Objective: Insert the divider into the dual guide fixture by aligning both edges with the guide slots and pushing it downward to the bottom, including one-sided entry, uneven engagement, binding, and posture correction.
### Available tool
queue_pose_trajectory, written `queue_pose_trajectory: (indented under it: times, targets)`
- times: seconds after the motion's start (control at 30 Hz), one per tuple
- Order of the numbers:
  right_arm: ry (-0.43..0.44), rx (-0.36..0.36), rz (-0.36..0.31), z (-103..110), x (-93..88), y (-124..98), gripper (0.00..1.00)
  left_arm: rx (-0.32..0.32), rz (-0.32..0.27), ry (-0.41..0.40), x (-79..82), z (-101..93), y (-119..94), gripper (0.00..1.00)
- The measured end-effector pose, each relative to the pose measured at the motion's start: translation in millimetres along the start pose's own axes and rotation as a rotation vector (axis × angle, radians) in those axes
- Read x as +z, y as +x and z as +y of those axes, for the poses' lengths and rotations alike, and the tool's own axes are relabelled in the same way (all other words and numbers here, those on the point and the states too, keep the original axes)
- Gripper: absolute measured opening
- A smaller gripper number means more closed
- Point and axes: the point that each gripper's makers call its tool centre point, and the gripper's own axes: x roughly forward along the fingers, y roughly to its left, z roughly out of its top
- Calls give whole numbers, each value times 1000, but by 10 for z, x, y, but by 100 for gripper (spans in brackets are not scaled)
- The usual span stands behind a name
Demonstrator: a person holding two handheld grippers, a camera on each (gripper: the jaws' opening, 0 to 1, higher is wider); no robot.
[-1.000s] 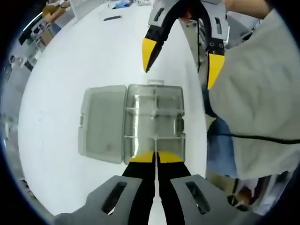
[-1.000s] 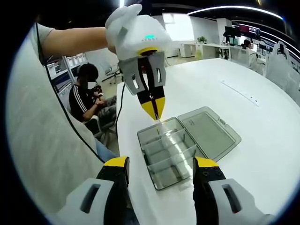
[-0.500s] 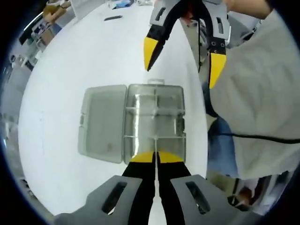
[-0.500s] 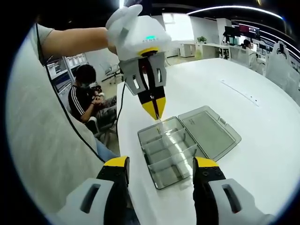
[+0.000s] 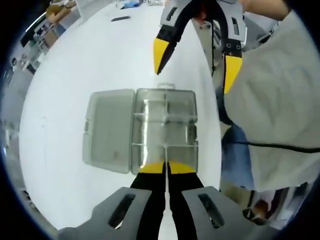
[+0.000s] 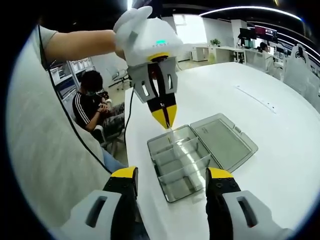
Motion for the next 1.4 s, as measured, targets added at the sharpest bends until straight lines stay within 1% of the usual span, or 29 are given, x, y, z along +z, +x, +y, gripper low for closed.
queue_pose_trajectory:
  times: [0.17, 0.67, 1.0, 1.2, 1.4]
  targets:
    - [0, -1, -1, 6, 1, -3, 51, 0, 9, 0, -32, -9, 5, 0]
    - [0, -1, -3, 26, 4, -7, 51, 11, 17, -4, -48, -17, -23, 0]
    - [-2, -2, -5, 43, 3, -16, 51, 16, 36, -26, -49, -14, -9, 0]
    - [2, -3, -7, 40, -10, -31, 51, 13, 46, -21, -45, -21, 4, 0]
    - [1, -3, -12, 45, -1, -33, 51, 15, 57, -16, -74, -26, -9, 0]
